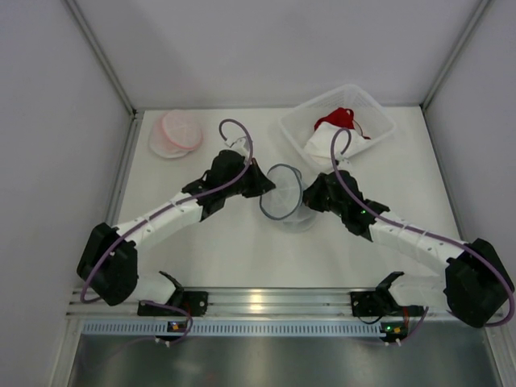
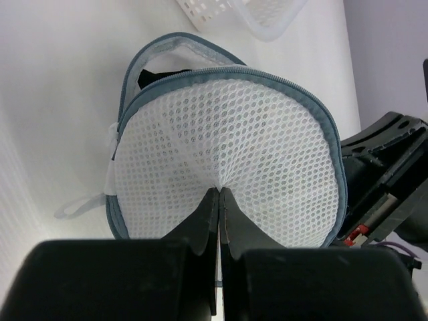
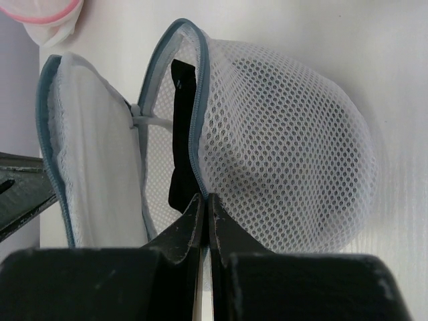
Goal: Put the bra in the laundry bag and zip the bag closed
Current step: Close the laundry bag at the center of the board.
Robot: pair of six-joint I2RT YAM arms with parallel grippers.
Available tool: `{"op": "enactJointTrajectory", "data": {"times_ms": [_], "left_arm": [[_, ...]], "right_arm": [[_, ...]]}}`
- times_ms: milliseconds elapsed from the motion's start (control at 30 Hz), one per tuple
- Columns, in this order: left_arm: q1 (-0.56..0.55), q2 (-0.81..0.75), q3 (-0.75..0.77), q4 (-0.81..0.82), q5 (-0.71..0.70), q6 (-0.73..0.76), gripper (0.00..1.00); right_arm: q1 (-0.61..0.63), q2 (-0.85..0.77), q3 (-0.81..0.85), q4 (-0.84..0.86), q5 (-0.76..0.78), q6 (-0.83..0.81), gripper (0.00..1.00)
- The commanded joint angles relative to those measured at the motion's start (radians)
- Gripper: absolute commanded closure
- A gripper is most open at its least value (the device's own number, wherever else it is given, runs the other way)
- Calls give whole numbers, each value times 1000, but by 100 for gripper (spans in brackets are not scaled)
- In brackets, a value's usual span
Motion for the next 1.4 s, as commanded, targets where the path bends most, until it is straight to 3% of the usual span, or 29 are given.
{"op": "enactJointTrajectory", "data": {"times_ms": [0, 167, 333, 567, 733, 933, 1100, 1200, 1233, 1367], "left_arm": [[3, 15, 50, -41, -56, -32, 100], [3, 52, 97, -57, -67, -54, 100], [4, 28, 237, -224, -207, 105, 100], [15, 7, 441, -425, -283, 317, 100], [19, 35, 512, -560, -277, 446, 100], [19, 34, 443, -595, -210, 477, 100], [12, 23, 397, -595, -147, 501, 100], [0, 44, 401, -597, -150, 501, 100], [-4, 52, 407, -595, -151, 500, 100], [-27, 92, 429, -595, -166, 480, 100]], "right_arm": [[-6, -52, -2, 23, 0, -14, 100], [-6, -100, -13, 1, -12, -26, 100], [-2, -115, -25, 76, -101, -23, 100], [69, -87, -12, 132, -135, -29, 100], [135, -37, -1, 143, -67, -12, 100], [146, -1, 15, -3, 82, 74, 98], [144, -44, -9, 14, 96, 94, 85], [146, -52, 19, -5, 62, 54, 65], [144, -58, 37, -43, 65, 34, 57], [118, -115, 148, -193, 77, -67, 46]]}}
